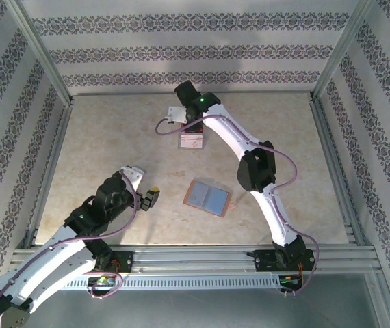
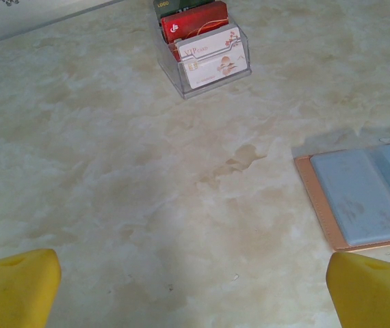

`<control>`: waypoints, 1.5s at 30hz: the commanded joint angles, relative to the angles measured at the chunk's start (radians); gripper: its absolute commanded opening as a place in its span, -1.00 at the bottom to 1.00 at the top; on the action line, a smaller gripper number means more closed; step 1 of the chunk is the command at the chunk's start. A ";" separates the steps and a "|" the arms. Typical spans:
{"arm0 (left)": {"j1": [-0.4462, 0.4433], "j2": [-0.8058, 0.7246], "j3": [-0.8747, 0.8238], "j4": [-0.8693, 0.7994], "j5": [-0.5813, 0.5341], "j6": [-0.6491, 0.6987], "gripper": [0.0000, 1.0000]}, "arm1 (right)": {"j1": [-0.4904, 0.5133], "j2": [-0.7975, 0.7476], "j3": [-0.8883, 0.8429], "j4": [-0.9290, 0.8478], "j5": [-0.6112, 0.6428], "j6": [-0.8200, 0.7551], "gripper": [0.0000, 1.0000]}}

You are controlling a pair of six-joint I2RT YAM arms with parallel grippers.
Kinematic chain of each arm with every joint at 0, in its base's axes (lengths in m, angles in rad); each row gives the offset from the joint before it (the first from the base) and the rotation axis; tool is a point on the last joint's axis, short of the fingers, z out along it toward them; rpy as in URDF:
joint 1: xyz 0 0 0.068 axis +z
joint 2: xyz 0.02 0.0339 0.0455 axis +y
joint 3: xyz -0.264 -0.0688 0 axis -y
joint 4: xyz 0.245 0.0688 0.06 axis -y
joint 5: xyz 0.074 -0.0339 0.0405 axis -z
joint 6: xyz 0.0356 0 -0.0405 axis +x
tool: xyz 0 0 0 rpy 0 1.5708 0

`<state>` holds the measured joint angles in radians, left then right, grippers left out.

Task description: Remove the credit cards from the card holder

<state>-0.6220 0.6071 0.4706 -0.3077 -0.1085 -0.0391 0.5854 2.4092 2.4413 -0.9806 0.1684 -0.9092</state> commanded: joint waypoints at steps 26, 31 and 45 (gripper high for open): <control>-0.005 0.144 0.116 0.028 0.154 -0.325 0.77 | 0.015 -1.137 -1.178 0.401 -0.031 0.763 0.41; -0.004 0.173 0.114 0.040 0.200 -0.385 0.70 | -0.038 -1.340 -1.374 0.415 -0.078 0.874 0.65; -0.007 0.438 0.191 0.091 0.407 -0.559 0.23 | -0.163 -1.658 -1.748 0.410 -0.296 1.206 0.95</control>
<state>-0.6220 1.0023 0.6216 -0.2596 0.2306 -0.5358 0.4324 0.7601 0.7395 -0.5854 -0.0437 0.1787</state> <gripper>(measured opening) 0.624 0.976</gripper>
